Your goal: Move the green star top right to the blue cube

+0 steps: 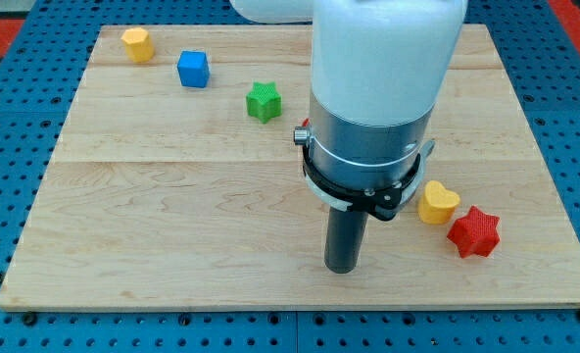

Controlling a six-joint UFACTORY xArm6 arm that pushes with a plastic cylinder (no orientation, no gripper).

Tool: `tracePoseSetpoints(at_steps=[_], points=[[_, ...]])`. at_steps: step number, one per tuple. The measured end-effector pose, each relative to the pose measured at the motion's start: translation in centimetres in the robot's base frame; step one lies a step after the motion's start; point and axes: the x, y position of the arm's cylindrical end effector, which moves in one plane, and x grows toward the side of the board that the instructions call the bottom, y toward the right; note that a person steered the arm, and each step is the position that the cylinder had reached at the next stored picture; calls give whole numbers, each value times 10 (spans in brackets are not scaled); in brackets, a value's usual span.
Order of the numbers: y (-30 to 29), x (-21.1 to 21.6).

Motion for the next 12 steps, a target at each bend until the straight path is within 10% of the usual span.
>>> tracePoseSetpoints(at_steps=[5,10,12], points=[[-94,-153],[-55,-328],[-5,-311]])
